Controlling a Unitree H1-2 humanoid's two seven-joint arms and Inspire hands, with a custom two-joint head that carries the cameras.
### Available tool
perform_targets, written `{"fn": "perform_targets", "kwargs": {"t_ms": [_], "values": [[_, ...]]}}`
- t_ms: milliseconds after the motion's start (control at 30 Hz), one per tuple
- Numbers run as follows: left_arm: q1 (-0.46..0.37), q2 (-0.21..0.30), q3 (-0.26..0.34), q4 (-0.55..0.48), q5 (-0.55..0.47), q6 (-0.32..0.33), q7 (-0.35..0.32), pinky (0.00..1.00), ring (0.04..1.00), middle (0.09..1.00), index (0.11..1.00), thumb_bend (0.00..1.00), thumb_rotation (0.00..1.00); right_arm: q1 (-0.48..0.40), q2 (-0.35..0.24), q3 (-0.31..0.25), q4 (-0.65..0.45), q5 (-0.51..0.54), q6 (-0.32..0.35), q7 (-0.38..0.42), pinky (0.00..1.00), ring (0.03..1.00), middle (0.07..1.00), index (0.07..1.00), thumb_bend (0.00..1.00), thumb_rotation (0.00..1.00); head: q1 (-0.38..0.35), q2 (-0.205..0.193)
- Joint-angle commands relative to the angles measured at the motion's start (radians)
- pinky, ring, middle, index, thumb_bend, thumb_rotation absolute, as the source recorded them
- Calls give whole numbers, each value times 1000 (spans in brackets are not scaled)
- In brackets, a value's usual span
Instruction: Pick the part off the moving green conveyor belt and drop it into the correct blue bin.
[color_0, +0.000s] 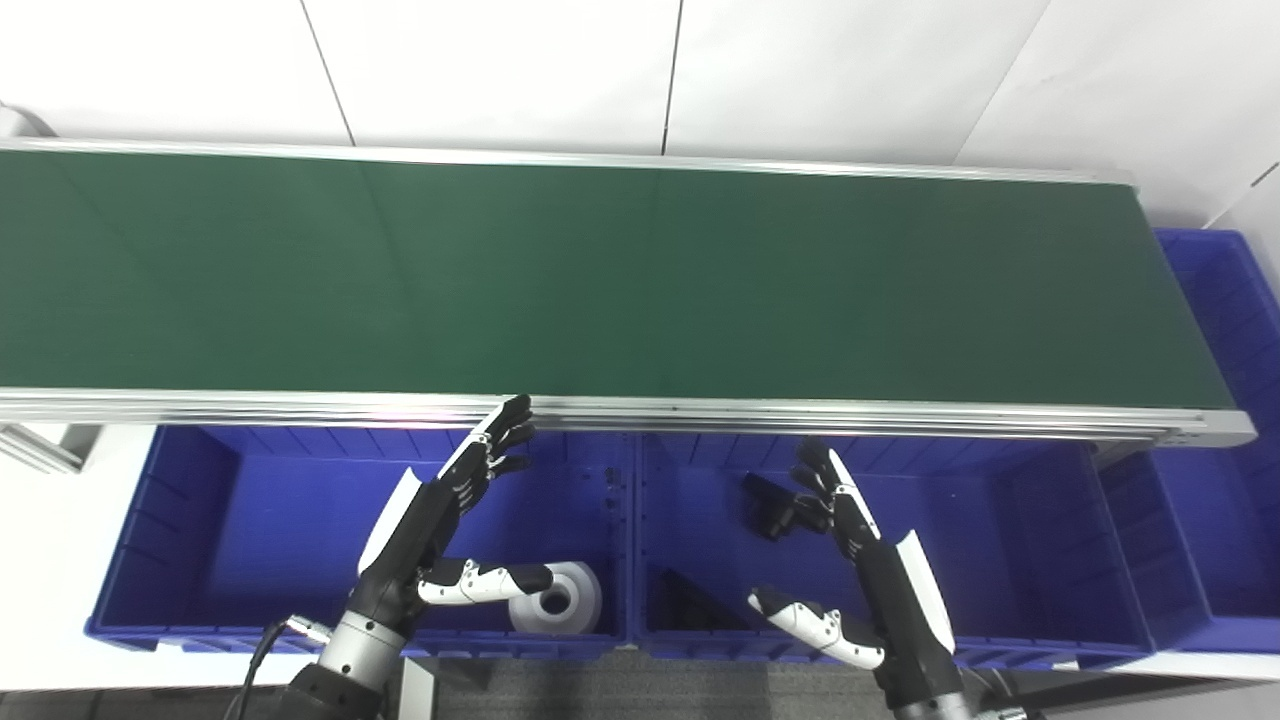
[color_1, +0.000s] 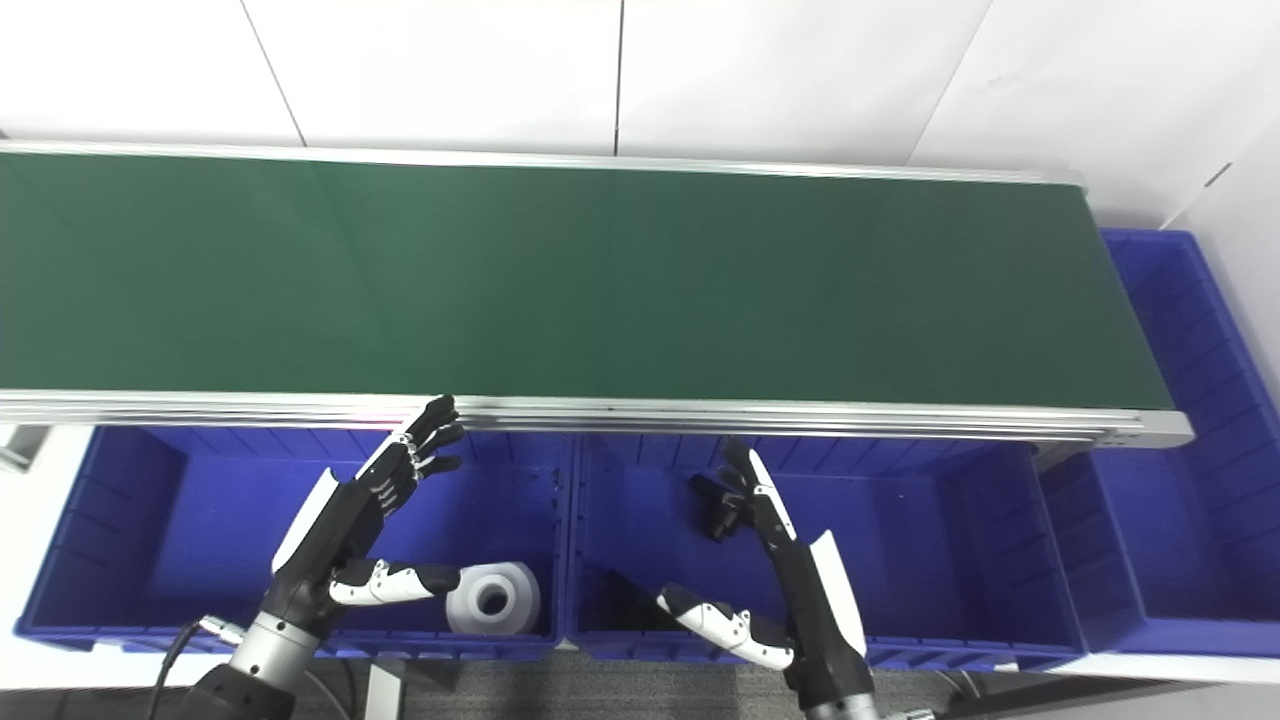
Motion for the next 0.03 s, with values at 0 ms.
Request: {"fn": "perform_targets", "kwargs": {"t_ms": [0], "values": [[1,-2,-4,-14,3,-41,19,838,917,957,950,877,513,-5,-5,0,0,13,-59,8,846,909,950,993,842,513,4,-19]]}}
